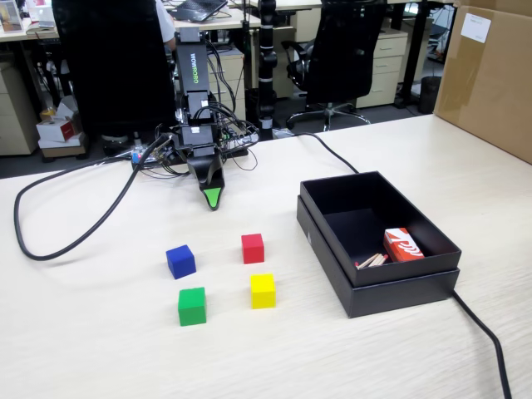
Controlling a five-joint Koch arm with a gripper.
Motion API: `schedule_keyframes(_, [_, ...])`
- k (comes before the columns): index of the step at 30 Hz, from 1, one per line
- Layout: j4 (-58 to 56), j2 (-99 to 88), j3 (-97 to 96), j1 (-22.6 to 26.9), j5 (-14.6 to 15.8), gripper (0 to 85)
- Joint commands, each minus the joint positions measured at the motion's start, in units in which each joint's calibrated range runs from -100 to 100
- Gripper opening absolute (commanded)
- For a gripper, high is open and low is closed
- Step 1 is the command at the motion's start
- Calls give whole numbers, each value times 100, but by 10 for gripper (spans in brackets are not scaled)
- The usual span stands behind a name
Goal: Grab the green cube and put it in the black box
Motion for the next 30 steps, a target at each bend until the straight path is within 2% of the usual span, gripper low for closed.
schedule_keyframes(1, [-295,14,-38,0,10,504])
schedule_keyframes(27, [-295,14,-38,15,10,496])
schedule_keyframes(30, [-295,14,-38,68,-63,497])
